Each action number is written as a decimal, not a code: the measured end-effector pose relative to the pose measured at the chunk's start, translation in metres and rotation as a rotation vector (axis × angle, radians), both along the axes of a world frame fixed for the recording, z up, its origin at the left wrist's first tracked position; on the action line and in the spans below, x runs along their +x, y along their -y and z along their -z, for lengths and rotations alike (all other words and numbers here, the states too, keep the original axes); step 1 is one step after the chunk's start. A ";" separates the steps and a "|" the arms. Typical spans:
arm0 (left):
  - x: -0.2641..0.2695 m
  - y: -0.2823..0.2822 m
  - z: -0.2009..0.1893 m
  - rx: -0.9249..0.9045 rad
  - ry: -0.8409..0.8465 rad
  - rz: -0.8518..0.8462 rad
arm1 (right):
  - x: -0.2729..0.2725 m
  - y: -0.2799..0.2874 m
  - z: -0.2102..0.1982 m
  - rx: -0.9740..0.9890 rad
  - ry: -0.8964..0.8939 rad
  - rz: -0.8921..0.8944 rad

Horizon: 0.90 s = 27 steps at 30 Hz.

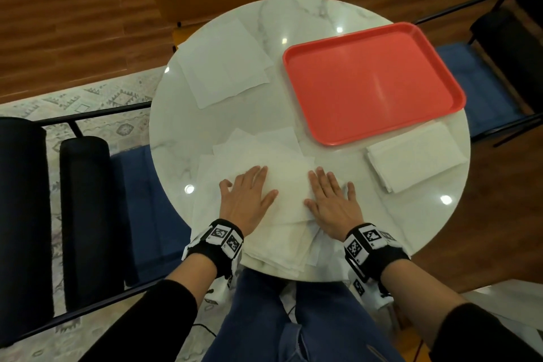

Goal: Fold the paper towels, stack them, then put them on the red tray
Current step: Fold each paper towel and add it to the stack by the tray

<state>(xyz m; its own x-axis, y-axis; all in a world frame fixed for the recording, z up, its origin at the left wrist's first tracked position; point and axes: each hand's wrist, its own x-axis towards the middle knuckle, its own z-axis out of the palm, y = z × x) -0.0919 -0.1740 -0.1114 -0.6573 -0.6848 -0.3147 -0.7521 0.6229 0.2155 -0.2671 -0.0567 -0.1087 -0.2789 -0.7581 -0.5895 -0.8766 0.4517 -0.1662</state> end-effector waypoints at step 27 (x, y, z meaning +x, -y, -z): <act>-0.118 -0.039 -0.155 0.754 -0.857 -0.425 | -0.180 -0.052 -0.088 -0.518 1.047 0.658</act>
